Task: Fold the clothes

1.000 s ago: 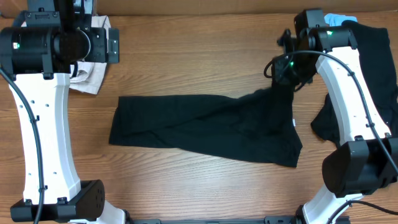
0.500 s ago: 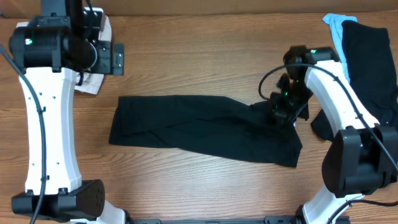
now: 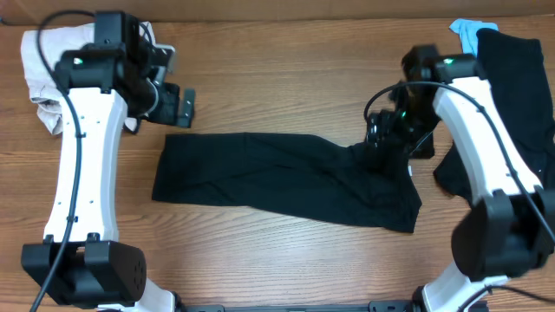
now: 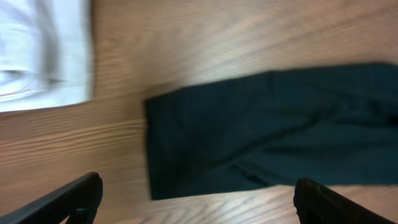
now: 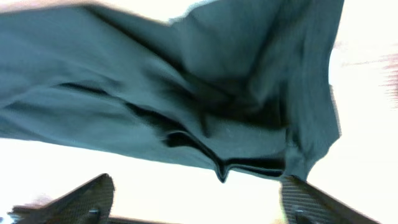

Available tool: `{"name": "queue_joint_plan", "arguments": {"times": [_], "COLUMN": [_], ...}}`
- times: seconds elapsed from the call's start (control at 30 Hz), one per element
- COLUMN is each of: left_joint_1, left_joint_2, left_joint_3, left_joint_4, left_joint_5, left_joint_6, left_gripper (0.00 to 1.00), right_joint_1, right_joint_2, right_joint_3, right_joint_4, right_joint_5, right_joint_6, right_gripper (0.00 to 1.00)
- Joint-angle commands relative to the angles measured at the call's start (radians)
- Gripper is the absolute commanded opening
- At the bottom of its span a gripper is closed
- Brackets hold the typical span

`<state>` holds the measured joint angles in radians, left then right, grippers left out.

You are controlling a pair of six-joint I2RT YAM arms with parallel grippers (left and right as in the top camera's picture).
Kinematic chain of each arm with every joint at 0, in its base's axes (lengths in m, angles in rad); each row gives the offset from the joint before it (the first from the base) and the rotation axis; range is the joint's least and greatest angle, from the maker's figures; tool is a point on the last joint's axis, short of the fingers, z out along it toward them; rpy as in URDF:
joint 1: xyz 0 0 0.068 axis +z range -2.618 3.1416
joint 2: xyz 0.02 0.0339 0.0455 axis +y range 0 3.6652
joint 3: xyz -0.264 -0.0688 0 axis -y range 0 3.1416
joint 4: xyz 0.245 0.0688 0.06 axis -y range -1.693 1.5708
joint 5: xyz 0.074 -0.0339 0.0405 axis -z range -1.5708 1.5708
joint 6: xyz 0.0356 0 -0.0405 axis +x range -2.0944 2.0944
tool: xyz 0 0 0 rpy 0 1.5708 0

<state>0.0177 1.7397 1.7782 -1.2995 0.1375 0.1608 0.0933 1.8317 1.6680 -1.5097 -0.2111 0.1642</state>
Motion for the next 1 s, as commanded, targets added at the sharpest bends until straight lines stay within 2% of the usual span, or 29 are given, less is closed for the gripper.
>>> {"name": "queue_joint_plan", "arguments": {"times": [0.0, 0.2, 0.43, 0.6, 0.73, 0.97], "left_joint_1": [0.002, 0.008, 0.041, 0.081, 0.105, 0.109], "left_joint_2": [0.007, 0.007, 0.007, 0.015, 0.036, 0.121], "left_joint_3": [-0.128, -0.348, -0.491, -0.598, -0.639, -0.644], "left_joint_4": [0.053, 0.205, 0.373, 0.509, 0.547, 0.510], "left_joint_5": [0.137, 0.103, -0.037, -0.075, -0.082, -0.100], "left_joint_6": [0.094, 0.109, 0.109, 0.105, 0.085, 0.067], "left_gripper": [1.00, 1.00, 1.00, 1.00, 1.00, 1.00], "right_joint_1": [0.006, 0.006, 0.014, 0.018, 0.018, 0.018], "right_joint_2": [-0.095, -0.107, -0.107, -0.107, -0.107, -0.107], "right_joint_3": [0.063, 0.060, 0.060, 0.060, 0.060, 0.059], "right_joint_4": [0.011, 0.024, 0.027, 0.034, 0.042, 0.058], "right_joint_5": [-0.019, -0.019, -0.019, -0.019, -0.018, -0.018], "right_joint_6": [-0.016, -0.016, -0.015, -0.015, -0.015, -0.015], "right_gripper": [0.95, 0.95, 0.95, 0.95, 0.95, 0.95]}}
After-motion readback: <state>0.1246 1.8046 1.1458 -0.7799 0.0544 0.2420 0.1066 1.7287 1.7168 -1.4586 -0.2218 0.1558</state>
